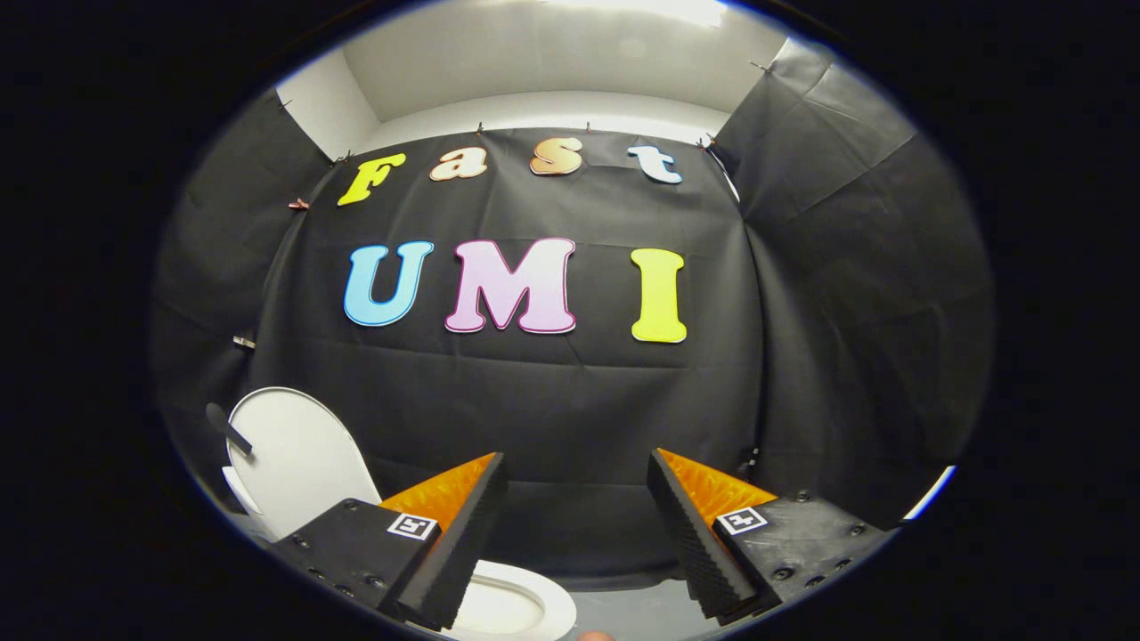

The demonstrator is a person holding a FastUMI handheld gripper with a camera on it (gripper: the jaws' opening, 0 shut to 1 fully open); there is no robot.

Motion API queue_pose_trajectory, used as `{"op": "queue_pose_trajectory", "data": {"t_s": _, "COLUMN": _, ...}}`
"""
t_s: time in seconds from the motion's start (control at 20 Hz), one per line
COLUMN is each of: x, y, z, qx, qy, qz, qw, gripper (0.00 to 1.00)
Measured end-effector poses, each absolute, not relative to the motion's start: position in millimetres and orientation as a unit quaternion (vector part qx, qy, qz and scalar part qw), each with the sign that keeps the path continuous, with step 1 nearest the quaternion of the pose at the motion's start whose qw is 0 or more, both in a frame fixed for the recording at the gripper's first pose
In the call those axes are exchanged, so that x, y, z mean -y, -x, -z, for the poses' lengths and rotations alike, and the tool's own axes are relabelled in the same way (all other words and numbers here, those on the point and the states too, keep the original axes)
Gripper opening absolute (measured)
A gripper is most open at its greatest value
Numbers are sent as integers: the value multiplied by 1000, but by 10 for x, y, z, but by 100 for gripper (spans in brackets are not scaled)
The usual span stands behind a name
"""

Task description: Open the toilet lid.

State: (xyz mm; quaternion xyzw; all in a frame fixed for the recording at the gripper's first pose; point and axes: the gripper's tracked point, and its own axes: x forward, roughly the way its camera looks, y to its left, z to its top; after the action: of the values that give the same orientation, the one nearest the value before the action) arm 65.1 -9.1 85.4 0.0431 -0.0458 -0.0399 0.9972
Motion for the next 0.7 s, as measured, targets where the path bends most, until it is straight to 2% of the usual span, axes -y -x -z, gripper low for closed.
{"op": "queue_pose_trajectory", "data": {"t_s": 0.7, "x": 102, "y": -668, "z": -857, "qx": 42, "qy": -49, "qz": 43, "qw": 997, "gripper": 98}}
